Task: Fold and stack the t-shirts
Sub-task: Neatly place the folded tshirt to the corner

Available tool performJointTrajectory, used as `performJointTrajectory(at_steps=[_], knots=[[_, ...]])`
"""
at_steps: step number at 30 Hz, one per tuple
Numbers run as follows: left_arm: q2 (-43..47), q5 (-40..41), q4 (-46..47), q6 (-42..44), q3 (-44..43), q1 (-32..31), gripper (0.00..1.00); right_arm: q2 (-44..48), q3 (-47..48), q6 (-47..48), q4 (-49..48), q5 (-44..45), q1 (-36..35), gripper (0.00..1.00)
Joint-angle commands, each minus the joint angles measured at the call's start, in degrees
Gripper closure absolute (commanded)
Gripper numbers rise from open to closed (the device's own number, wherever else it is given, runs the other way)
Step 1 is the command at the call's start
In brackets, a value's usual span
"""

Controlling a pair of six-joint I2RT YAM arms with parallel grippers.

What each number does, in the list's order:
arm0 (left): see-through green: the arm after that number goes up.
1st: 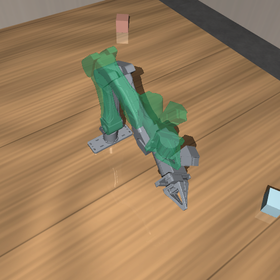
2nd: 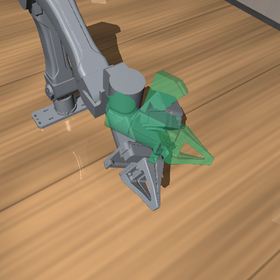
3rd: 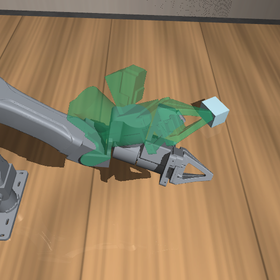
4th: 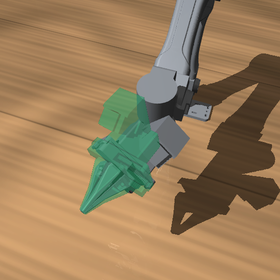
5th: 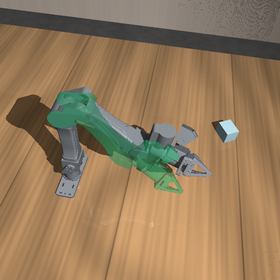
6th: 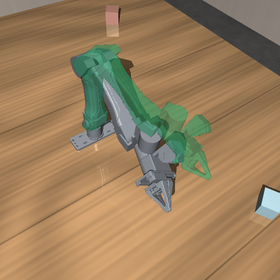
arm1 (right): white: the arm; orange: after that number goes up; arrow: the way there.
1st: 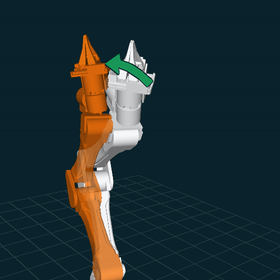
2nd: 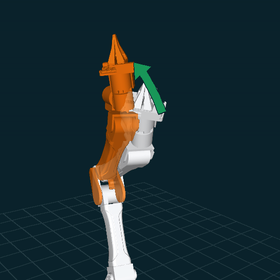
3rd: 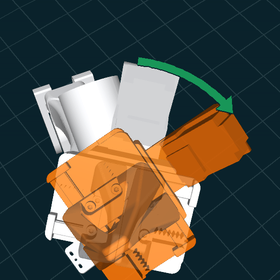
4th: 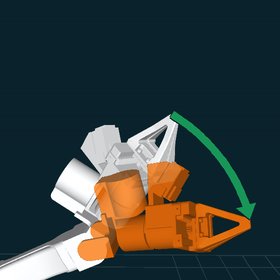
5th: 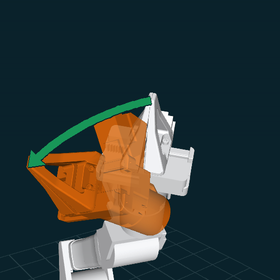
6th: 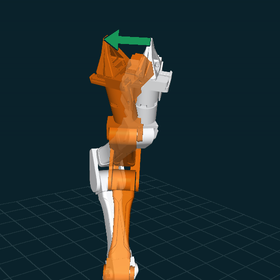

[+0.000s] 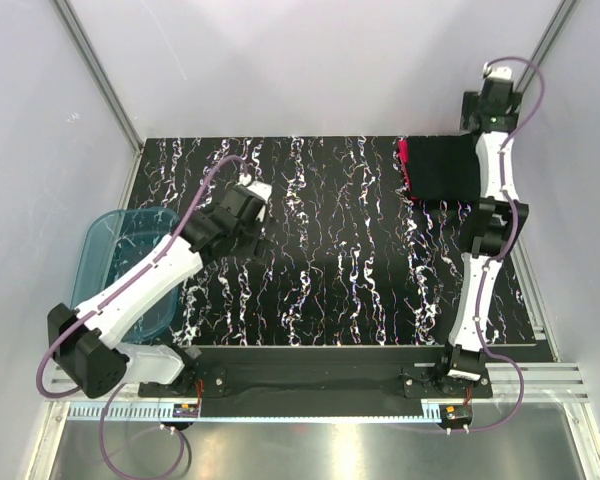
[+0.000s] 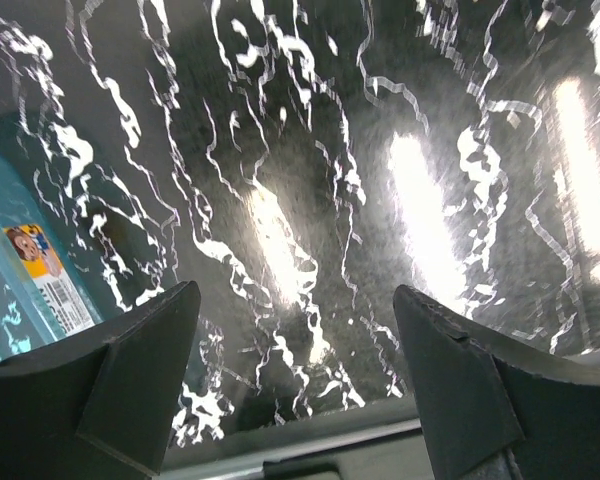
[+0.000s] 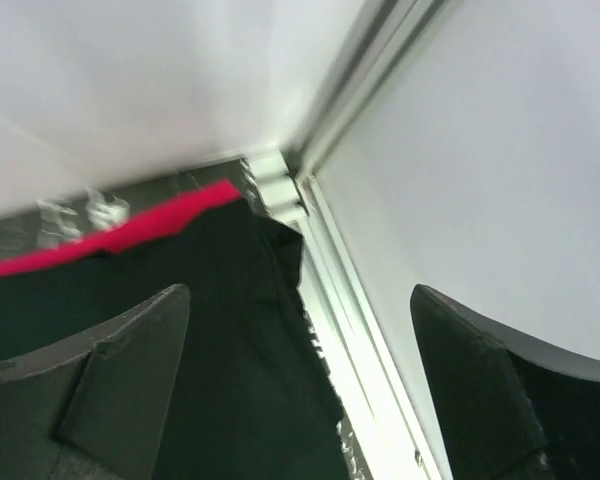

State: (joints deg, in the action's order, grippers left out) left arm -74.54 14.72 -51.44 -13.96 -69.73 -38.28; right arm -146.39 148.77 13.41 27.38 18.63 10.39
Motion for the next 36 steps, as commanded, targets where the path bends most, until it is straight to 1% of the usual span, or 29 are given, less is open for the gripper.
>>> performJointTrajectory(at_steps=[1,3,4,5,7,8,9,10,12,16,17,18,19,20,22,24,25,26,28,29,30,31,32,34,35,36], knots=[[5.3,-0.9,4.0,-1.3,-0.8,1.5,0.16,8.9,1.3,-7.2,4.4,-5.7,-0.2,0.01],[6.9,-0.8,4.2,-1.5,0.5,2.4,0.16,10.2,1.1,-8.7,7.4,-7.4,-0.2,0.03],[9.1,-0.7,4.1,-1.9,1.0,2.7,0.16,10.7,0.7,-9.6,9.3,-8.0,-0.2,0.05],[10.0,-0.7,4.0,-2.0,1.6,3.3,0.16,11.9,-0.7,-11.2,9.8,-9.0,-0.2,0.1],[12.9,-0.7,3.7,-2.7,2.8,4.0,0.15,13.5,-3.2,-13.0,10.1,-13.2,-0.3,0.11],[14.0,-0.8,3.6,-2.9,3.3,4.8,0.15,15.0,-5.9,-16.0,9.7,-14.9,-0.2,0.11],[14.8,-0.9,3.7,-3.3,4.1,5.1,0.15,15.5,-6.9,-17.9,9.8,-17.6,-0.2,0.13],[16.3,-0.7,3.7,-3.4,4.4,5.8,0.15,16.5,-8.0,-19.9,10.1,-18.4,-0.2,0.13],[17.4,-0.6,4.1,-3.6,5.4,6.5,0.14,17.2,-10.1,-24.6,10.4,-26.4,-0.2,0.16],[20.5,-1.3,3.8,-3.4,7.0,8.0,0.14,18.9,-14.3,-34.5,10.0,-37.2,-0.4,0.17],[21.0,-1.6,3.6,-3.4,7.3,8.4,0.14,20.4,-18.6,-39.5,8.3,-41.6,-0.5,0.17],[22.8,-2.0,3.6,-3.3,7.7,8.5,0.14,21.3,-21.1,-41.9,6.5,-44.1,-1.5,0.17],[23.6,-2.8,3.6,-3.4,8.3,8.6,0.14,22.4,-23.8,-43.6,3.9,-45.4,-2.4,0.17],[24.8,-3.3,3.7,-3.4,9.4,8.8,0.14,24.7,-28.8,-45.6,2.8,-46.1,-3.9,0.17],[27.7,-5.2,3.7,-3.5,10.7,9.0,0.13,26.8,-32.6,-45.4,2.2,-45.8,-9.1,0.15],[29.4,-7.2,3.6,-3.5,12.2,9.5,0.12,30.2,-38.8,-46.2,1.5,-44.4,-13.5,0.13],[30.8,-9.3,3.5,-3.5,12.6,9.5,0.11,31.5,-41.5,-47.0,-1.2,-44.6,-17.8,0.12],[31.5,-10.5,3.5,-3.7,13.0,9.5,0.11,34.4,-47.6,-49.2,-2.6,-44.6,-19.8,0.0],[33.9,-13.6,4.2,-5.2,14.7,9.5,0.11,37.6,-54.2,-51.5,-6.4,-41.8,-25.7,0.0],[34.6,-14.4,5.1,-5.6,15.2,9.5,0.11,41.0,-60.2,-53.6,-7.2,-38.5,-27.9,0.0],[35.2,-16.1,5.7,-6.2,16.4,9.5,0.1,42.7,-63.2,-54.4,-7.9,-36.8,-29.5,0.0],[36.0,-18.1,6.2,-7.2,16.8,9.4,0.1,46.5,-66.1,-55.1,-8.5,-34.8,-32.3,0.0],[36.0,-19.1,7.1,-7.8,17.2,9.4,0.1,48.6,-71.6,-56.5,-8.6,-30.9,-33.2,0.0],[36.1,-21.8,7.9,-9.3,17.6,9.4,0.1,52.8,-77.2,-57.6,-8.6,-28.3,-34.2,0.0],[35.8,-22.7,8.5,-9.7,17.5,9.4,0.1,57.4,-82.4,-59.4,-8.1,-26.2,-34.3,0.0],[35.5,-23.8,8.6,-10.3,17.2,9.4,0.1,59.8,-84.8,-60.0,-8.4,-25.6,-34.3,0.0]])
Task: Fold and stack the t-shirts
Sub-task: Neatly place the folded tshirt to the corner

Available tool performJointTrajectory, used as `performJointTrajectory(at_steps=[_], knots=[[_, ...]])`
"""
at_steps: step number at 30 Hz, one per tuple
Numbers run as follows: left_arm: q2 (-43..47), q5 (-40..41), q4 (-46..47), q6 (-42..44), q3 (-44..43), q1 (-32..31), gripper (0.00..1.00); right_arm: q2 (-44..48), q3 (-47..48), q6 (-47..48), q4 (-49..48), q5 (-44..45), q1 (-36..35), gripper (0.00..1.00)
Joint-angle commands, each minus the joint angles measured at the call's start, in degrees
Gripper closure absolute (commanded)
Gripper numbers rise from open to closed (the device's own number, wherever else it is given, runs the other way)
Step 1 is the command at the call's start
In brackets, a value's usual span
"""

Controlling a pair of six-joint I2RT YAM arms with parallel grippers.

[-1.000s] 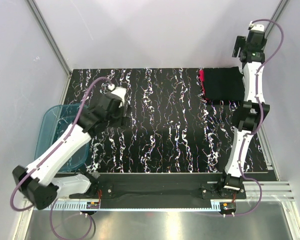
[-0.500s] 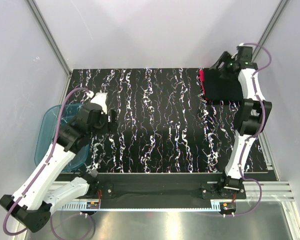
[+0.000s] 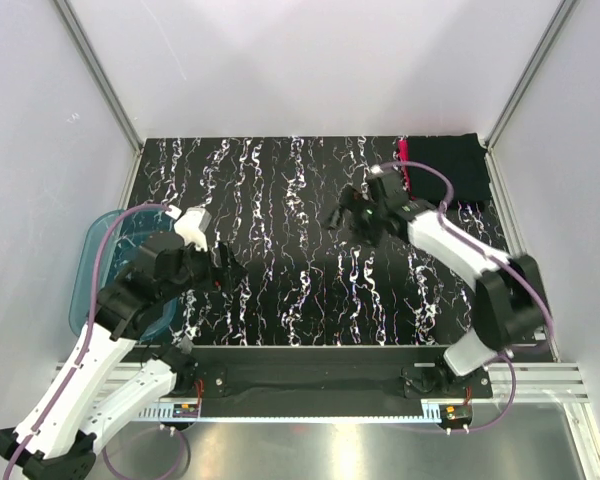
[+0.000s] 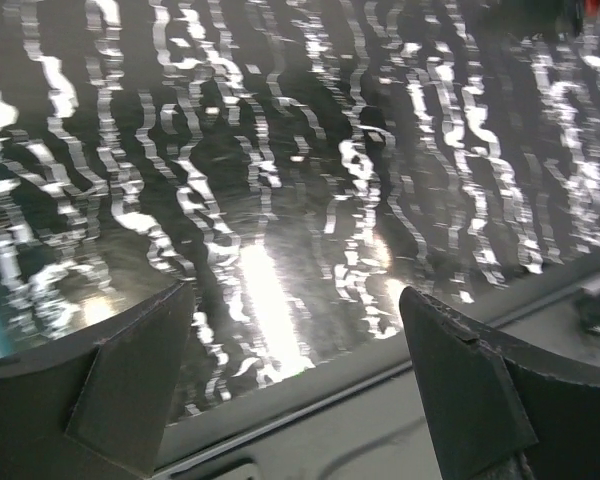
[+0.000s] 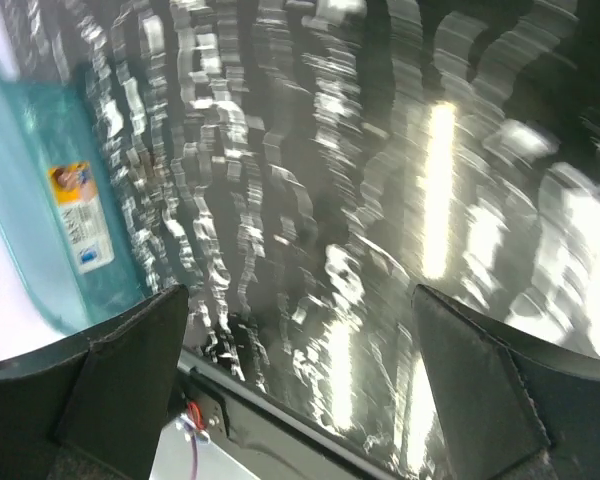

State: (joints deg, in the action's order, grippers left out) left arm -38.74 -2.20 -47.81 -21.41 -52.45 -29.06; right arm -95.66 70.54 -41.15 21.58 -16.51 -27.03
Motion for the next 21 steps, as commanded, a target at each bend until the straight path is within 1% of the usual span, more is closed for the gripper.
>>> performJointTrajectory(at_steps=[1,2,3,4,5,6,7,8,9,10,11,12,14,15,16,18,19,21], knots=[[-0.5,-7.4,5.4,-3.1,-0.5,0.1,0.1,11.6,-9.2,-5.8,-3.1,10.1,3.3,0.0],[-0.7,-7.6,6.8,-3.5,-0.6,0.2,0.09,16.7,-14.2,-6.5,-3.9,10.1,3.1,0.0],[-0.5,-8.3,7.8,-4.9,-0.2,0.2,0.09,19.3,-17.1,-7.2,-5.2,9.8,3.1,0.0],[-0.5,-8.5,9.1,-5.8,1.3,0.1,0.09,24.5,-20.0,-7.9,-7.8,9.7,3.1,0.01],[-0.1,-8.9,12.5,-7.3,2.3,0.2,0.08,27.2,-25.3,-9.7,-8.5,10.4,3.1,0.0],[0.9,-9.3,14.7,-9.1,4.0,0.2,0.08,29.5,-27.9,-10.8,-9.3,10.6,3.1,0.0],[1.3,-10.3,16.9,-13.4,5.6,0.3,0.08,34.2,-30.3,-12.0,-10.4,10.8,3.2,0.0],[1.8,-10.6,20.0,-15.7,8.9,0.3,0.08,36.3,-34.4,-15.5,-10.5,10.5,3.2,0.0],[2.7,-11.6,21.8,-20.1,10.5,0.3,0.08,38.2,-36.2,-17.0,-10.6,9.8,3.2,0.0],[3.3,-12.2,23.4,-22.0,12.0,0.3,0.08,41.8,-37.9,-17.8,-12.2,8.7,3.2,0.0],[4.0,-12.7,25.9,-23.5,14.0,0.3,0.08,43.4,-41.7,-19.0,-13.4,6.3,3.0,0.0],[5.1,-12.9,27.2,-25.9,17.8,0.3,0.09,45.0,-43.6,-20.1,-14.2,6.0,3.1,0.0],[9.3,-13.2,29.7,-28.2,22.2,0.2,0.09,49.6,-48.7,-23.5,-15.2,5.7,3.1,0.0],[11.0,-12.7,29.8,-29.7,25.3,0.2,0.08,51.2,-50.1,-24.2,-15.2,5.4,3.1,0.0],[14.8,-12.4,29.4,-30.4,26.7,0.3,0.08,54.8,-50.9,-24.2,-14.1,5.1,3.2,0.0],[18.6,-12.2,28.6,-33.0,30.1,0.3,0.08,58.5,-53.9,-25.5,-14.3,3.7,3.1,0.0],[20.9,-12.1,28.1,-34.0,31.1,0.3,0.07,62.3,-54.5,-25.6,-13.4,3.3,3.2,0.0],[27.5,-12.8,27.9,-37.2,33.7,0.3,0.07,66.1,-55.9,-24.0,-13.2,-0.7,3.2,0.0]])
